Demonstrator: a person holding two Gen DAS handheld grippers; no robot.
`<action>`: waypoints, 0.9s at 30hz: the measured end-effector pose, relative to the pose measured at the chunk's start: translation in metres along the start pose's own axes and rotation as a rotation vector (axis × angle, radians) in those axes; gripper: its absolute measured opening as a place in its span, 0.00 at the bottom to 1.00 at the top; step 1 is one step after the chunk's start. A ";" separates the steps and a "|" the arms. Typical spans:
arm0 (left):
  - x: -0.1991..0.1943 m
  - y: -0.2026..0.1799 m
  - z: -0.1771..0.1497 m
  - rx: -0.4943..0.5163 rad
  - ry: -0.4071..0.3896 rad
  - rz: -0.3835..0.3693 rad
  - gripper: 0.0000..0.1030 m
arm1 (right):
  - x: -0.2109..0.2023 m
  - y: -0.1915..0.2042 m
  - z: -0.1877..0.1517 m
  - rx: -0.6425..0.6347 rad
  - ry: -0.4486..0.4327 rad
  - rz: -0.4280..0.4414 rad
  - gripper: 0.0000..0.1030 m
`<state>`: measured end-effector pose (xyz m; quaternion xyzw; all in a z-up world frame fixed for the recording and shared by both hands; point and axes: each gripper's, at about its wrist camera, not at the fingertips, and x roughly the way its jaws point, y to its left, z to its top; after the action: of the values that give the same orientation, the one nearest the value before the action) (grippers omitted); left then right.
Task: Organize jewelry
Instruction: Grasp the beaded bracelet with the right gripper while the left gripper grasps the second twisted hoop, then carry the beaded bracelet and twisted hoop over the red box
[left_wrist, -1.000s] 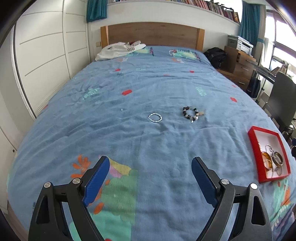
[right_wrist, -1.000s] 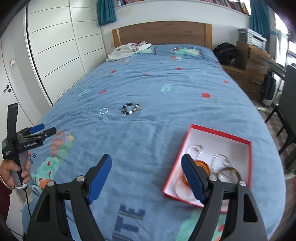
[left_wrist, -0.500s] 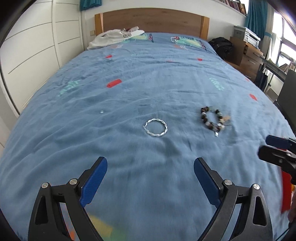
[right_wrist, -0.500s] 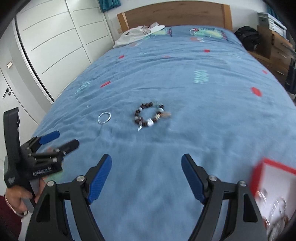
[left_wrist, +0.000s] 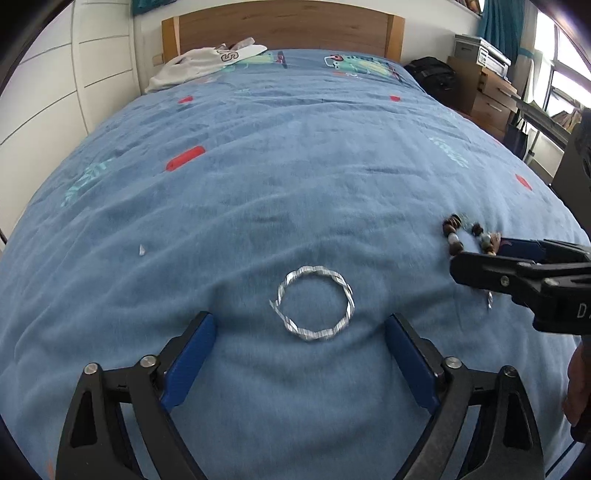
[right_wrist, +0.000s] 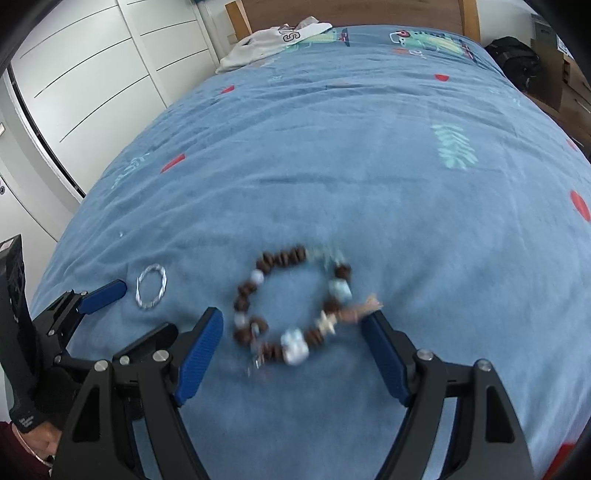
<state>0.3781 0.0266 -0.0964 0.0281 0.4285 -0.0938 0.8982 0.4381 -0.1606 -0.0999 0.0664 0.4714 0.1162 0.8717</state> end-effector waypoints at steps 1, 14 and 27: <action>0.001 0.001 0.001 0.001 -0.001 -0.001 0.82 | 0.001 0.001 0.003 0.001 -0.001 -0.003 0.75; -0.020 -0.012 0.000 0.056 -0.042 -0.013 0.40 | -0.016 0.000 -0.006 -0.006 0.003 -0.038 0.18; -0.118 -0.098 0.001 0.131 -0.124 -0.145 0.40 | -0.183 -0.020 -0.050 0.013 -0.166 -0.071 0.17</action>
<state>0.2870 -0.0528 -0.0012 0.0497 0.3662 -0.1879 0.9100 0.3023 -0.2284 0.0163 0.0646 0.4003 0.0761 0.9109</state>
